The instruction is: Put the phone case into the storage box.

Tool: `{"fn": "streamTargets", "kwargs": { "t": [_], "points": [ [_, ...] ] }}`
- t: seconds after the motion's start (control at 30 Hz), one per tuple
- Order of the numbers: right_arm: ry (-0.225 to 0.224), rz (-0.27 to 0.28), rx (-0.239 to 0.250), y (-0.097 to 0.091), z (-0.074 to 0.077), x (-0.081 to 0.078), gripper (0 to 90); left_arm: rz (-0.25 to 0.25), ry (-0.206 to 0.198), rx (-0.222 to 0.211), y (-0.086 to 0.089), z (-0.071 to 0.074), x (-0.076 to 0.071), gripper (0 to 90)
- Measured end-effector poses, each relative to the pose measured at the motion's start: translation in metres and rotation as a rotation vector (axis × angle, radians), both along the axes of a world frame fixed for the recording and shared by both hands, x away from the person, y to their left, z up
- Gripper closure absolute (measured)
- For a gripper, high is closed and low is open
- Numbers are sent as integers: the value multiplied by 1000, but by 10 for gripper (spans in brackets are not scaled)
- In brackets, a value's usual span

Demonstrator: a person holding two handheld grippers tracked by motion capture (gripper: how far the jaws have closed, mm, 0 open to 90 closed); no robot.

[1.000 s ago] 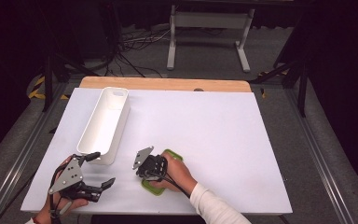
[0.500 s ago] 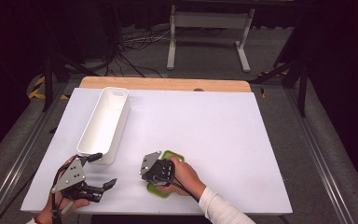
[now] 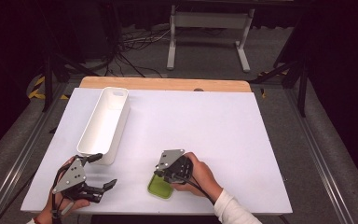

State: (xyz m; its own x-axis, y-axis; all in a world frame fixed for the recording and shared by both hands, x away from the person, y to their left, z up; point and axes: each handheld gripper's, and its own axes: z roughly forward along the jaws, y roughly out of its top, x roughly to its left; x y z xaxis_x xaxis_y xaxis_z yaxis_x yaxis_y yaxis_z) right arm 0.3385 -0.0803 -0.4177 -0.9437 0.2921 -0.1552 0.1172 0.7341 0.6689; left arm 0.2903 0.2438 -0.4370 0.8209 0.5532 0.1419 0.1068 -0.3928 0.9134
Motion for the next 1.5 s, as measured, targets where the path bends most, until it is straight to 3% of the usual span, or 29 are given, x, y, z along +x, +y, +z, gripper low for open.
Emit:
{"fn": "streamTargets", "kwargs": {
  "t": [0.1,0.3,0.53,0.77,0.93,1.13,1.23,1.43,1.5],
  "points": [
    [-3,-55,11,-15,5,6,722,2,-7,3,1,1,0,66],
    [-9,-111,18,-30,10,14,664,-5,-7,10,1,1,0,66],
    [1,-173,-2,-39,9,23,512,-8,-6,11,1,1,0,66],
    [23,-280,-17,-46,7,35,255,-14,1,19,0,0,1,66],
    [49,-309,-11,-51,8,41,173,-20,12,22,-1,-1,1,66],
    [68,-344,-1,-59,8,47,135,-18,11,30,-2,-2,2,62],
    [113,-330,-3,-62,8,49,124,-19,17,33,-3,-3,2,63],
    [114,-344,8,-61,14,53,105,-24,19,36,-5,-4,3,63],
    [114,-346,-19,-57,14,55,138,-28,27,36,-6,-4,3,63]
  ]
}}
